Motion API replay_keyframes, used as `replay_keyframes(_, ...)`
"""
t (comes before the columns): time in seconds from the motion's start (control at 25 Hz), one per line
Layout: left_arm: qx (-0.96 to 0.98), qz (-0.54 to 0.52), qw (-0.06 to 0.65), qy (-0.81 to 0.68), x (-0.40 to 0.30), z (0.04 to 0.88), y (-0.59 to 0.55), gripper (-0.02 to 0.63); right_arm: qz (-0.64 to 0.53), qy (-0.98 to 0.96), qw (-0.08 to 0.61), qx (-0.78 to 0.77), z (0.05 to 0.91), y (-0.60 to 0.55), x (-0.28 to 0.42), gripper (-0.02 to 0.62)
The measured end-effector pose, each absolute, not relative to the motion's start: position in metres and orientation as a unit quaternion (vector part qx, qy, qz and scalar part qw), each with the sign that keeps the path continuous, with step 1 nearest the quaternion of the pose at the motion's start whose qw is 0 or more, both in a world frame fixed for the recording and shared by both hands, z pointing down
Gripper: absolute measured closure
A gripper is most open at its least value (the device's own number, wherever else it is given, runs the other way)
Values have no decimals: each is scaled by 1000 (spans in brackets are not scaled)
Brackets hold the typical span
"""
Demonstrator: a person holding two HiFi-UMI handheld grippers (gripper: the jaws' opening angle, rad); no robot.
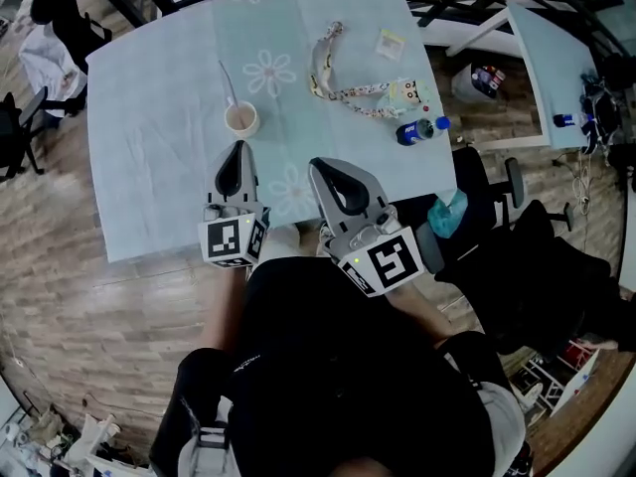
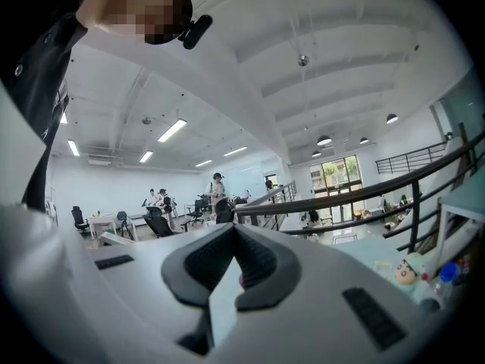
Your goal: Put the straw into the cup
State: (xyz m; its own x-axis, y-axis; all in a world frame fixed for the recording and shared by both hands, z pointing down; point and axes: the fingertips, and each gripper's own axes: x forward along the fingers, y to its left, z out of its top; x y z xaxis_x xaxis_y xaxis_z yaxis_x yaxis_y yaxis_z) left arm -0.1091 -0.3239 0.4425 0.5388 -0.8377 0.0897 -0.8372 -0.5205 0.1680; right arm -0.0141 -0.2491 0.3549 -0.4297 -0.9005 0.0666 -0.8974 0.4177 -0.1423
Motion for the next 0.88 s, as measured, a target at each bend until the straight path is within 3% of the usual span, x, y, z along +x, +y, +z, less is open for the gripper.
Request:
replay_keyframes(0.44, 896, -63, 74, -434, -35, 360, -201, 592, -60, 868, 32, -492, 333, -186, 17, 588)
replay_keyframes(0.88, 883, -86, 57, -457, -25, 348, -125, 592, -38, 890, 23, -453, 333, -116, 29, 588)
